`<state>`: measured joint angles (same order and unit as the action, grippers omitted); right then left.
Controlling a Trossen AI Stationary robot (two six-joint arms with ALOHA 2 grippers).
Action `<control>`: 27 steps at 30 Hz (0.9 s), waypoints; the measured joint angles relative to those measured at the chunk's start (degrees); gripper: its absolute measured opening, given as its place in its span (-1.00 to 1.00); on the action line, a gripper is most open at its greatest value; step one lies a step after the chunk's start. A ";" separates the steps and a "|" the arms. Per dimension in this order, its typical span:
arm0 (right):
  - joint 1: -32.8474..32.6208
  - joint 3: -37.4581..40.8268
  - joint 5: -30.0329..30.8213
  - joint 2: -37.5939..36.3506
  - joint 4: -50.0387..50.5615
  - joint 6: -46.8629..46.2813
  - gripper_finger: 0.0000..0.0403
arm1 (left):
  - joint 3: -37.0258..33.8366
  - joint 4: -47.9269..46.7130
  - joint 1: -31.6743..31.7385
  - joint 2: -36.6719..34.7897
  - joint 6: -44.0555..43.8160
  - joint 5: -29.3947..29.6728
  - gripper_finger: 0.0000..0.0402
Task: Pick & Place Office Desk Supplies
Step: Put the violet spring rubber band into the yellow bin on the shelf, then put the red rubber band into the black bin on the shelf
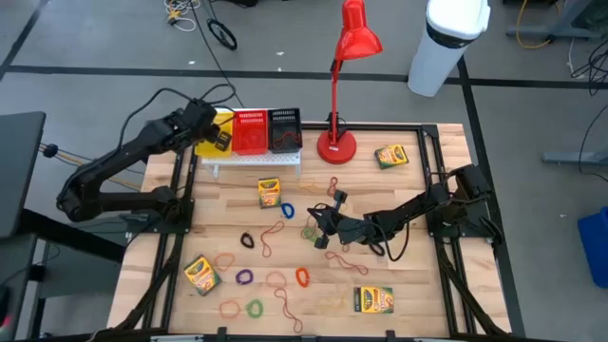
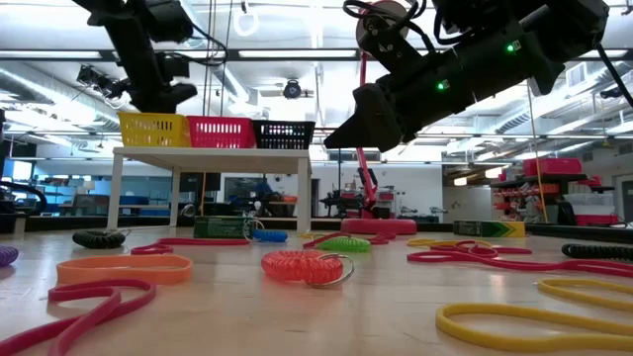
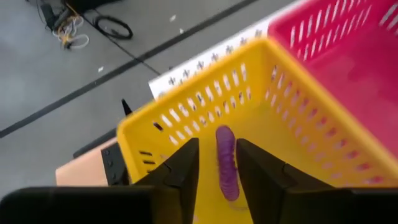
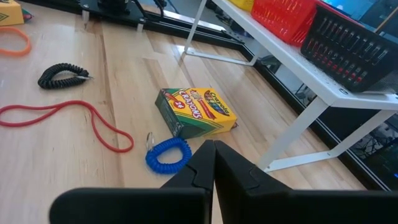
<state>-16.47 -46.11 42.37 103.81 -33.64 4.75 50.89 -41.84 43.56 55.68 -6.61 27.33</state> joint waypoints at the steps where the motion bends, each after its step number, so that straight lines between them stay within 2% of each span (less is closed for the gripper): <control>1: 0.01 0.00 0.00 0.00 0.05 0.00 -0.92 | 0.35 0.02 -0.31 -0.55 0.04 0.02 -0.38; 10: 0.01 0.00 0.00 0.00 0.33 0.00 -0.92 | 1.73 -0.01 -3.74 -6.39 0.29 0.00 -0.03; 14: 0.02 0.00 0.00 0.00 0.34 0.00 -0.92 | 1.73 0.02 -5.19 -8.63 2.56 0.06 0.03; 17: 0.01 0.00 0.00 0.00 0.34 0.00 -0.92 | 1.73 0.59 -7.05 -10.38 3.44 0.02 -0.04; 21: 0.00 0.00 0.00 0.00 0.36 0.00 -0.92 | 0.23 3.19 -12.36 -13.82 4.07 -0.40 -0.25; 27: 0.02 0.00 0.00 0.00 0.34 0.00 -0.92 | -9.17 18.03 -24.51 -19.32 4.85 -0.47 -0.60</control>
<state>-16.45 -46.11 42.37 103.81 -33.30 4.75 41.72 -23.81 19.05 36.36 -1.76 26.87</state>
